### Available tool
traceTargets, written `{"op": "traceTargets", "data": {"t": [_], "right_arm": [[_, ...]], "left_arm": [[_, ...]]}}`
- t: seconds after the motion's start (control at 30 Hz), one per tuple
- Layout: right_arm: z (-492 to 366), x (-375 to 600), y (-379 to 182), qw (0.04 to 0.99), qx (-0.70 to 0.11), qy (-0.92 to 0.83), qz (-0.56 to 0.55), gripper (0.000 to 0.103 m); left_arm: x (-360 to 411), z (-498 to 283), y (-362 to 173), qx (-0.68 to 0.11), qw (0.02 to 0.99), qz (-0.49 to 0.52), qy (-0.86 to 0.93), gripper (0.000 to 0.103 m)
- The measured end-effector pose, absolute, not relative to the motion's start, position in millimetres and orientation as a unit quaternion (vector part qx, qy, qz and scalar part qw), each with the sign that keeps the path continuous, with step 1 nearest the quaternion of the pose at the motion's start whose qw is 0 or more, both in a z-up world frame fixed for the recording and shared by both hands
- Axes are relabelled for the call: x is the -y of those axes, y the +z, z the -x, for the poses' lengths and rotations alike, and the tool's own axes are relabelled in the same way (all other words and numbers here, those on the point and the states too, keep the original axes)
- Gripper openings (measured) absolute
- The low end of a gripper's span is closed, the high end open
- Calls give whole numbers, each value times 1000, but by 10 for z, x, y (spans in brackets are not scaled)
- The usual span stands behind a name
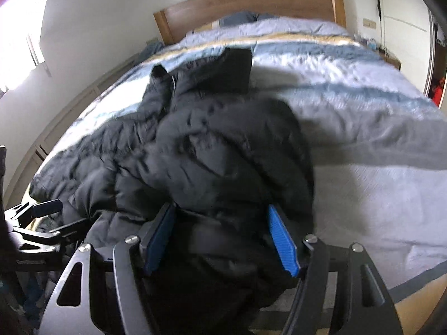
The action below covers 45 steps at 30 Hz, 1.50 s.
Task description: Fold large clothes
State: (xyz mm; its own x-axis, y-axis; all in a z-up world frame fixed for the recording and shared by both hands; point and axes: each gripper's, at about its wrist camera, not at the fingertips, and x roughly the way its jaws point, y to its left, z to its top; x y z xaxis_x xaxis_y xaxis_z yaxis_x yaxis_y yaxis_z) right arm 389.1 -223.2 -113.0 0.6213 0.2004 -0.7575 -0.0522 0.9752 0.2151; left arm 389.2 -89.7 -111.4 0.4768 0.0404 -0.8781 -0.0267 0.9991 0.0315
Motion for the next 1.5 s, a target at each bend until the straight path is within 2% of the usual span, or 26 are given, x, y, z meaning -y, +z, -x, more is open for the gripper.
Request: {"op": "traceTargets", "data": {"t": [0.13,0.37,0.67,0.83,0.93,1.17,1.37,1.5], "right_arm": [[-3915,2213,-1229,889,-446,57,-83,66],[-3605,2111,-748,900,-429,29,-73,66],[-2961,1719,-50,920,-375,18,-115,66],[-2804,1455,113,923,-355,15,-146,66],[-2734,1319,146,924,-346,8,-163,66],[-2730,1206,143,920,-351,-33,-172,66],[-2658,1305,233,918,-349,-81,-169,66],[-2529,1438,345,919,-339,-111,-167,66]], "left_arm": [[885,-3908,-1200,-526,851,-8,11,103],[549,-3639,-538,-484,875,7,4,102],[-758,-3015,514,-414,909,48,11,102],[-1827,-2672,686,-396,914,71,43,102],[-2556,-2581,491,-408,905,98,65,102],[-4100,-2643,-606,-436,845,300,73,100],[-4615,-2872,-1305,-426,788,437,73,84],[-4737,-3023,-1547,-416,761,492,73,76]]}}
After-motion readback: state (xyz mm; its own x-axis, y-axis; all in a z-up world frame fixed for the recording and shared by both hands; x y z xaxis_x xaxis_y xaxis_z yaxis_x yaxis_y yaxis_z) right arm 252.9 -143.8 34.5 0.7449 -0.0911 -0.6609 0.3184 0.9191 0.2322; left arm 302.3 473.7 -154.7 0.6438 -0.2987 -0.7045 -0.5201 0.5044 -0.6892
